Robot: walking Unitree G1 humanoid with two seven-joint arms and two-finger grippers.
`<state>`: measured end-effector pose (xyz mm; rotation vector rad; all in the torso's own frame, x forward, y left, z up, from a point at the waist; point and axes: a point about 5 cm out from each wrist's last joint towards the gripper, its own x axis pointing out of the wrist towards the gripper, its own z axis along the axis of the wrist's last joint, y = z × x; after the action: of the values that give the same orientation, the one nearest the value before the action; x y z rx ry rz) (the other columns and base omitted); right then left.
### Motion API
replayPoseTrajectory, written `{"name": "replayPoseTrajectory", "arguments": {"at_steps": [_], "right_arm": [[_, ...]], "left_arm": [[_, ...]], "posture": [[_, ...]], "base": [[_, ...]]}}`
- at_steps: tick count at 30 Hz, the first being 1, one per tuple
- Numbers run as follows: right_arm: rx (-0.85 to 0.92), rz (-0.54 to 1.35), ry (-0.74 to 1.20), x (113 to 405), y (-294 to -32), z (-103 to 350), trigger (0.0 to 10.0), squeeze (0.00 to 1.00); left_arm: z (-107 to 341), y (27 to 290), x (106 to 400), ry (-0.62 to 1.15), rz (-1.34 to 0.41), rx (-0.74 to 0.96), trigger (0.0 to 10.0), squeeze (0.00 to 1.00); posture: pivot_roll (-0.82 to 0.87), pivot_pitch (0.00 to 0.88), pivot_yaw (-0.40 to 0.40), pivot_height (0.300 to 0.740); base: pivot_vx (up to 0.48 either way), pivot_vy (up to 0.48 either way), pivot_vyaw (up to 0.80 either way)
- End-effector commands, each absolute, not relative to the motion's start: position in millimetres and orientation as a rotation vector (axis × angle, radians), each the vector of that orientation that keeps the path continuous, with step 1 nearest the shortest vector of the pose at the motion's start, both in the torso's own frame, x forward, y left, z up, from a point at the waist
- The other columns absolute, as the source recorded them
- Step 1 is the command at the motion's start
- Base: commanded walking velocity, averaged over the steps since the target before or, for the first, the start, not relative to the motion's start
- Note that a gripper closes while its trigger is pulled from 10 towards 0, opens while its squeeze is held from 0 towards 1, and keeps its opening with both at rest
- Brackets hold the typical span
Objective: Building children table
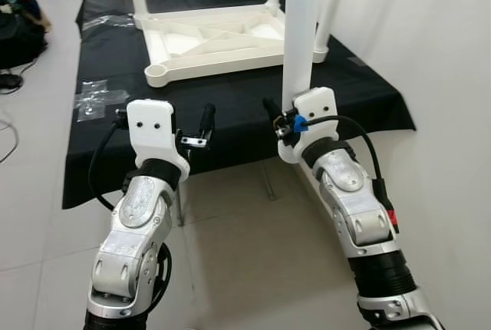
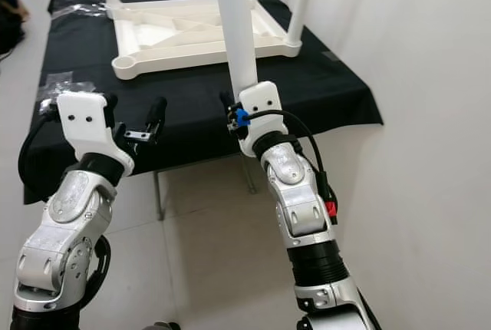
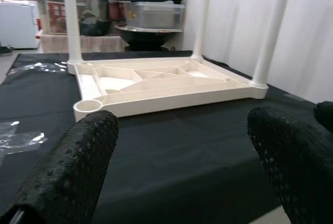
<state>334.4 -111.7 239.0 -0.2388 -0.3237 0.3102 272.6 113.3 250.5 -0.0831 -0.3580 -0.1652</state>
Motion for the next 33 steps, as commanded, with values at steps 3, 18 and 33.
{"name": "replayPoseTrajectory", "arguments": {"at_steps": [3, 18, 33], "right_arm": [[-0.262, 0.302, -0.322, 330, -111, 237, 10.0, 0.00], [-0.167, 0.282, -0.384, 333, -110, 253, 10.0, 0.00], [-0.086, 0.265, -0.455, 335, -110, 271, 10.0, 0.00]], "left_arm": [[252, 109, 271, -0.353, -0.199, -0.137, 10.0, 0.00], [260, 114, 282, -0.361, -0.190, -0.141, 10.0, 0.00], [263, 131, 284, -0.378, -0.095, -0.128, 10.0, 0.00]], "posture": [[0.01, 0.138, -0.077, 0.740], [0.01, 0.136, -0.065, 0.740], [0.02, 0.123, -0.073, 0.740]], "base": [[0.431, 0.000, 0.78], [0.435, 0.000, 0.52], [0.288, 0.153, 0.00]]}}
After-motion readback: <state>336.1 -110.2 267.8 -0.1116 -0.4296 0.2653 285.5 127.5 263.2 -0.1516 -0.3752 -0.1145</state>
